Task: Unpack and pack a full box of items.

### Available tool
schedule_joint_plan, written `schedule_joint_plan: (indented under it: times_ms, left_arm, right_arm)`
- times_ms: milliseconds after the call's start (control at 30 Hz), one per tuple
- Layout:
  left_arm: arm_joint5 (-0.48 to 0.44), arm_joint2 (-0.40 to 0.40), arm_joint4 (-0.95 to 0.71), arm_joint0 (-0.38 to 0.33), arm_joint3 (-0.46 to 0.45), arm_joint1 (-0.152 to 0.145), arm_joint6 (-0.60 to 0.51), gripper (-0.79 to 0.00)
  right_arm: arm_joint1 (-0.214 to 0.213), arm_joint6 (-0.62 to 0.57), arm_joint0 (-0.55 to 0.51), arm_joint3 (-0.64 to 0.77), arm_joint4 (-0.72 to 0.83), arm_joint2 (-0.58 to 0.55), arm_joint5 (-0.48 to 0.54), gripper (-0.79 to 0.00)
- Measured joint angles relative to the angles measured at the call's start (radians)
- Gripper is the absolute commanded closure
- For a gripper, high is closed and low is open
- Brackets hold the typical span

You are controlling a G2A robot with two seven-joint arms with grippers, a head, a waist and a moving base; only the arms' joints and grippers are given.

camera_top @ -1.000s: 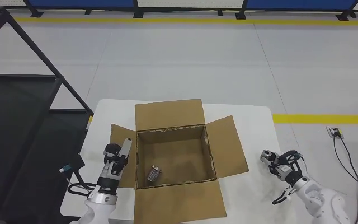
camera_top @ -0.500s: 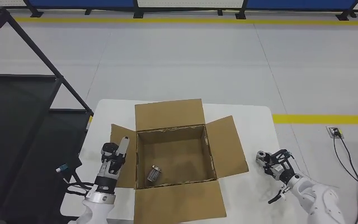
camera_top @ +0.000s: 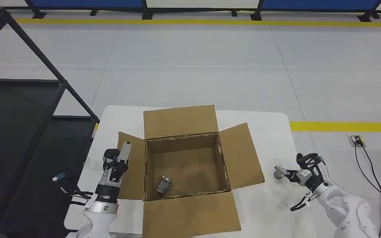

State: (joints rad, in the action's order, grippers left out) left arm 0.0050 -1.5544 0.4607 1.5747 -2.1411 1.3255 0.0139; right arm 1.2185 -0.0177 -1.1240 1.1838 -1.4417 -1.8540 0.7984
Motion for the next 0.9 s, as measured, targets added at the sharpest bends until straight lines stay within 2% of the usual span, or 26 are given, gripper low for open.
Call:
schedule_joint_plan:
  times_ms: [133, 300, 467, 567, 700, 900]
  left_arm:
    - [-0.017, -0.041, -0.031, 0.015, -0.006, -0.001, 0.004, -0.785]
    - [-0.054, -0.125, -0.115, 0.047, -0.005, 0.0, 0.059, -0.785]
    - [-0.113, -0.176, -0.173, 0.091, -0.001, 0.001, 0.089, -0.785]
    - [-0.137, -0.187, -0.189, 0.11, 0.004, 0.003, 0.113, -0.785]
    - [-0.14, -0.188, -0.191, 0.114, 0.005, 0.004, 0.118, -0.785]
    - [-0.14, -0.188, -0.191, 0.113, 0.005, 0.004, 0.117, -0.785]
  right_arm:
    - [0.006, -0.114, -0.078, 0.233, 0.143, -0.007, -0.054, -0.785]
    - [0.013, -0.322, -0.199, 0.629, 0.3, 0.027, -0.164, -0.785]
    - [0.014, -0.523, -0.23, 0.932, 0.376, 0.116, -0.273, -0.785]
    - [0.017, -0.624, -0.211, 1.041, 0.357, 0.215, -0.361, -0.785]
    - [0.02, -0.687, -0.17, 1.071, 0.262, 0.36, -0.425, -0.785]
    - [0.02, -0.686, -0.17, 1.069, 0.272, 0.351, -0.424, -0.785]
